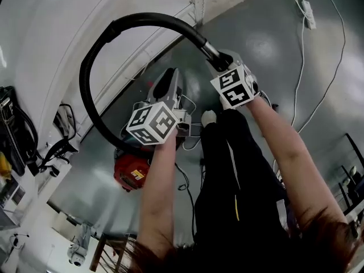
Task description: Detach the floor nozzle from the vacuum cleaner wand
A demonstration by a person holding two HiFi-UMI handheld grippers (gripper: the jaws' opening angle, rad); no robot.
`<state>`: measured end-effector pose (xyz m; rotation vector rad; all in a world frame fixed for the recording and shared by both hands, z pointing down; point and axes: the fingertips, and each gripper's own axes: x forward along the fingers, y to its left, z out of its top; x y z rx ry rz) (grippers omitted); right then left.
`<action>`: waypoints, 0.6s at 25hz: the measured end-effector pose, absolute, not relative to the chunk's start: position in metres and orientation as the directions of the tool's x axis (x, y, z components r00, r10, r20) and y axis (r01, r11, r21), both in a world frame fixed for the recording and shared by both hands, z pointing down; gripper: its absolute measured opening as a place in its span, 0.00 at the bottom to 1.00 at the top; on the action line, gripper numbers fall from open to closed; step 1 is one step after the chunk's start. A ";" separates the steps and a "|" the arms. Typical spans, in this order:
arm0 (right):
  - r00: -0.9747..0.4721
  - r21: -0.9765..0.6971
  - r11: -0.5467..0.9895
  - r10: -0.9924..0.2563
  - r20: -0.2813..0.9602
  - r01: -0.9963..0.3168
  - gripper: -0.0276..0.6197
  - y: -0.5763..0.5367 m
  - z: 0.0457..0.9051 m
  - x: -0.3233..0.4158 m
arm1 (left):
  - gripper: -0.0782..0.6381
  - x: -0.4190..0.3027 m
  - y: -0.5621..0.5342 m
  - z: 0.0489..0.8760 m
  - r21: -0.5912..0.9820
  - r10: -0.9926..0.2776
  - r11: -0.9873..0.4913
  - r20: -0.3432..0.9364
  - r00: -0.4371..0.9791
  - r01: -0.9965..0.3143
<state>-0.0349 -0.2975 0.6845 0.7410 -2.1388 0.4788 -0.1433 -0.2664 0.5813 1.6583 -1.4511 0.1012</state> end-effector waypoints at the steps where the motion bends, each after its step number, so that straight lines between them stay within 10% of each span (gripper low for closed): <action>1: -0.509 -0.081 0.757 -0.352 0.785 -0.648 0.28 -0.294 0.679 -0.033 | 0.26 -0.137 -0.270 0.576 0.572 -0.751 0.083 0.573 0.326 -0.816; 15: -0.527 -0.066 0.755 -0.390 0.755 -0.652 0.28 -0.270 0.623 0.001 | 0.47 -0.071 -0.311 0.519 0.642 -0.746 -0.020 0.501 0.439 -0.766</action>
